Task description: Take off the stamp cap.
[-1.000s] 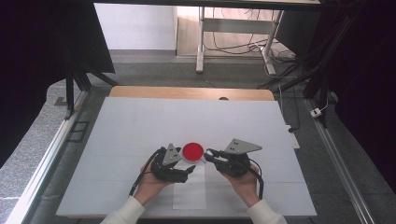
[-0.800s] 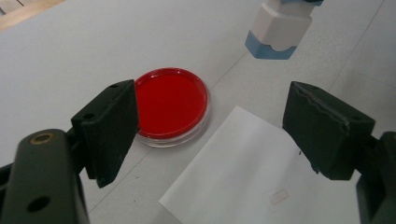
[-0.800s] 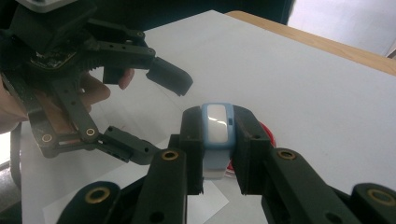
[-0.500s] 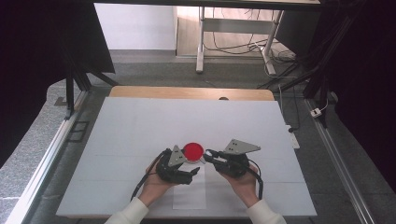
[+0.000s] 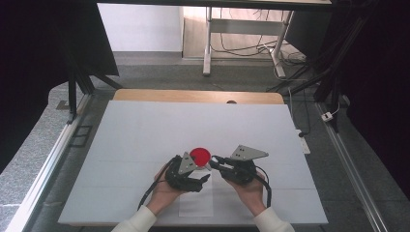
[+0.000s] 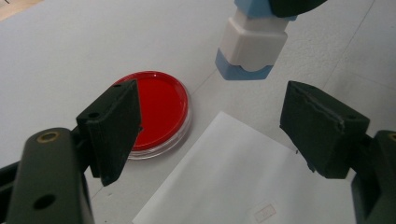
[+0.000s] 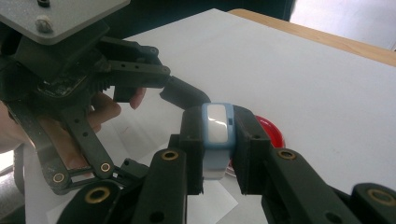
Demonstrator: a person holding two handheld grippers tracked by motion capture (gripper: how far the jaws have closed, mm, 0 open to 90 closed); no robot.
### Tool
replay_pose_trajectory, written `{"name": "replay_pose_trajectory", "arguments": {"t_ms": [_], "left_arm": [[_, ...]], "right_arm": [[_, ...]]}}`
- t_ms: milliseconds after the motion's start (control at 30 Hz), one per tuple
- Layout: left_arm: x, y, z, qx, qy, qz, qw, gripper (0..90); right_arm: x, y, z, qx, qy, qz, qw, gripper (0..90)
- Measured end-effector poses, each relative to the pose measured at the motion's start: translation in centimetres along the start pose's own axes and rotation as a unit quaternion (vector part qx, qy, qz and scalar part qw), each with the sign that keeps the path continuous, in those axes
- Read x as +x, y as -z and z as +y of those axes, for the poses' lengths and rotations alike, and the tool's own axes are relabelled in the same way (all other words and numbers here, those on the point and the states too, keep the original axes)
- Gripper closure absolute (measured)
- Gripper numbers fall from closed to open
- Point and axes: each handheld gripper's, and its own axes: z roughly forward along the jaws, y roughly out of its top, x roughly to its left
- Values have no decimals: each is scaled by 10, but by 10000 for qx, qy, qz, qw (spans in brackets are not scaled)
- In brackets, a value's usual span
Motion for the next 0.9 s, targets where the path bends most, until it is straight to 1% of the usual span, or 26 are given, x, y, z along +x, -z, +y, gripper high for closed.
{"name": "replay_pose_trajectory", "arguments": {"t_ms": [200,567,800,900], "left_arm": [[-1,-1,0,-30,11,19,10000,221],[-4,-3,1,-26,-86,-1,10000,253],[-6,-4,1,-35,-132,31,9999,290],[-7,-5,1,-32,-171,38,9998,323]], "right_arm": [[0,-2,-1,-16,-30,-20,10000,748],[3,-3,-2,-10,-44,-64,10000,747],[4,-3,-1,-49,-86,-55,9999,748],[4,-4,-2,-61,-87,-45,9999,748]]}}
